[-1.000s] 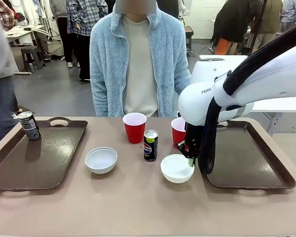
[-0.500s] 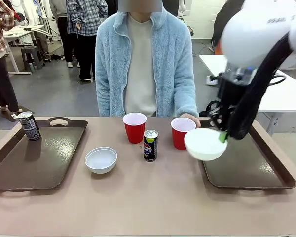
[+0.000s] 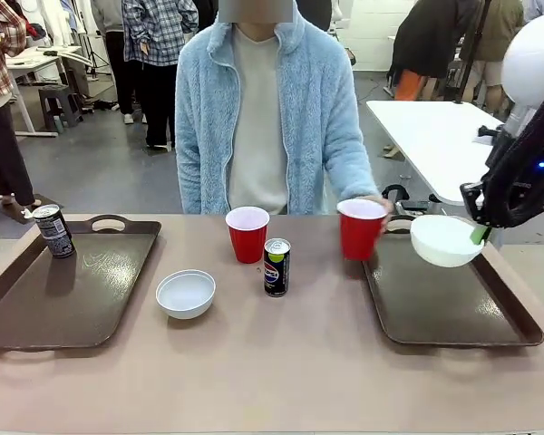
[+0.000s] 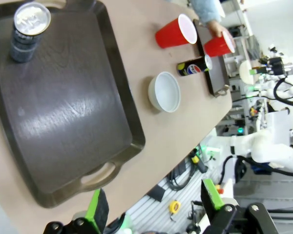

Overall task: Prepare tableware on both trays.
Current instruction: Pick up a Picnic Bowl from the table and place it on a Handle tray.

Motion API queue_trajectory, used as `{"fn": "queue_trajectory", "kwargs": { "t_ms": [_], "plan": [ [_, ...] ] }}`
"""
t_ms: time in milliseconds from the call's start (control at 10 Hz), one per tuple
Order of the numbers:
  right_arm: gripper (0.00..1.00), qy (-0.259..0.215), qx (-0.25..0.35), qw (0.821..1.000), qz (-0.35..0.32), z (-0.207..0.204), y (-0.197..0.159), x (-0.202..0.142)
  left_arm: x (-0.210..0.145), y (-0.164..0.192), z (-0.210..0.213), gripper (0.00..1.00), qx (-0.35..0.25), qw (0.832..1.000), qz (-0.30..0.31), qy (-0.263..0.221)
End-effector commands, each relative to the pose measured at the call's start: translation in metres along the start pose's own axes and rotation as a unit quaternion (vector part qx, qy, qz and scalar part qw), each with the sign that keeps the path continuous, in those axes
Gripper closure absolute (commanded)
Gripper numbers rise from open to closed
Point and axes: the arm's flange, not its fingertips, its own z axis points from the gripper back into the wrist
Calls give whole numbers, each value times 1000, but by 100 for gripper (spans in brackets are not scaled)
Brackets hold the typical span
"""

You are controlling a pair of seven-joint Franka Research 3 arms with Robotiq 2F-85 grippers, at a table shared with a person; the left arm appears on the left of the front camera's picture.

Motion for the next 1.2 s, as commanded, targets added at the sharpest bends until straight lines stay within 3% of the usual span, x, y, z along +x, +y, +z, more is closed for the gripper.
{"fn": "queue_trajectory", "kwargs": {
  "t_ms": [0, 100, 200, 300, 500, 1000, 1100],
  "plan": [
    [100, 12, 0, 1000, -15, -27, -5, 18, -1, 0, 2, 0, -2, 1000, -2, -2],
    [100, 49, -4, 999, -14, -33, -6, 2, -1, 0, 2, 0, -2, 1000, -2, -2],
    [100, 132, -23, 990, 46, -24, 3, -72, -1, 0, 2, 0, -2, 1000, -2, -2],
    [100, 104, -52, 987, 112, -9, 5, -129, -1, 0, 2, 0, -2, 1000, -2, -2],
    [100, 101, -54, 991, 74, -5, -1, -137, -1, 0, 2, 0, -2, 1000, -2, -2],
    [100, 114, -31, 990, 72, -18, 2, -115, -1, 0, 2, 0, -2, 1000, -2, -2],
    [100, 82, -20, 995, 61, -21, 4, -101, -1, 0, 2, 0, -2, 1000, -2, -2]
  ]
}}
